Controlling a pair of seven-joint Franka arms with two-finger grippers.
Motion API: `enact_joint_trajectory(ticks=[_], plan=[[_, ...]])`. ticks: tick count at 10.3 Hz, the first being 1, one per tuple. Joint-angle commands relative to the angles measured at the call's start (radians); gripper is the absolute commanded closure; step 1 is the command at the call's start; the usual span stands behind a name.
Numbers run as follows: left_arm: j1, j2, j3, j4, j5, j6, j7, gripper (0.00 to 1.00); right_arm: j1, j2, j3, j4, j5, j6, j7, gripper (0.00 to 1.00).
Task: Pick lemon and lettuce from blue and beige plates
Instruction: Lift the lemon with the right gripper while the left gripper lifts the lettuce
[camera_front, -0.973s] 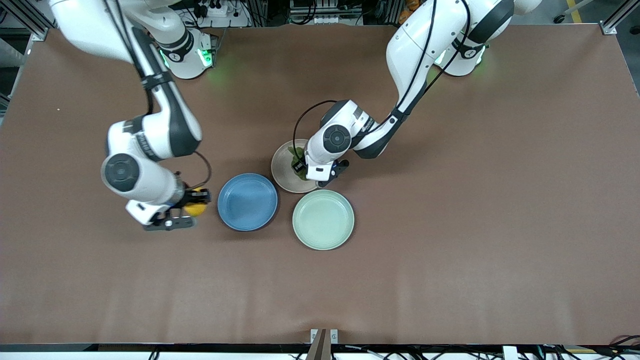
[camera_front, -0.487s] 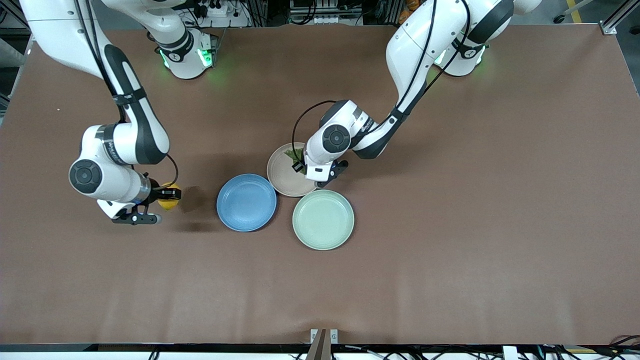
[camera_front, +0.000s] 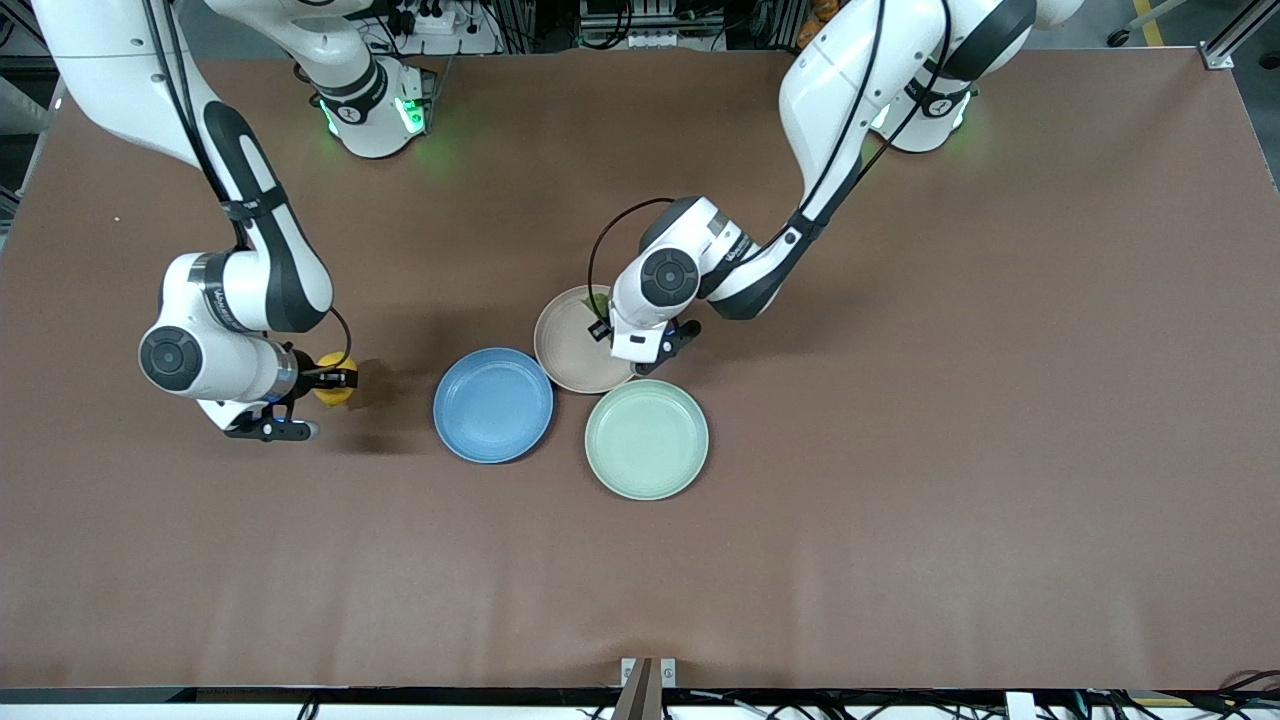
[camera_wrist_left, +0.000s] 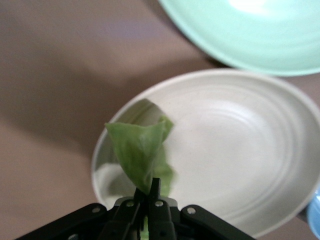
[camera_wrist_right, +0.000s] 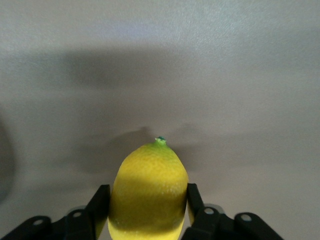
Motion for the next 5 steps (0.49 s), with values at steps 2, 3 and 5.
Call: enact_joint_trajectory(ticks=[2, 3, 5], plan=[[0.144, -0.241, 0.0, -0.027, 0.055, -0.261, 0.114, 1.0, -0.026, -0.02, 0.014, 0.04, 0.01, -0.039, -0.012, 0.0], [0.204, -0.292, 0.0, -0.027, 0.055, -0.327, 0.238, 1.0, -0.021, -0.031, 0.014, 0.096, 0.012, -0.123, -0.01, 0.0], [0.35, -0.338, 0.001, -0.034, 0.055, -0.437, 0.56, 1.0, -0.012, -0.078, 0.015, 0.219, 0.007, -0.322, -0.006, 0.0]])
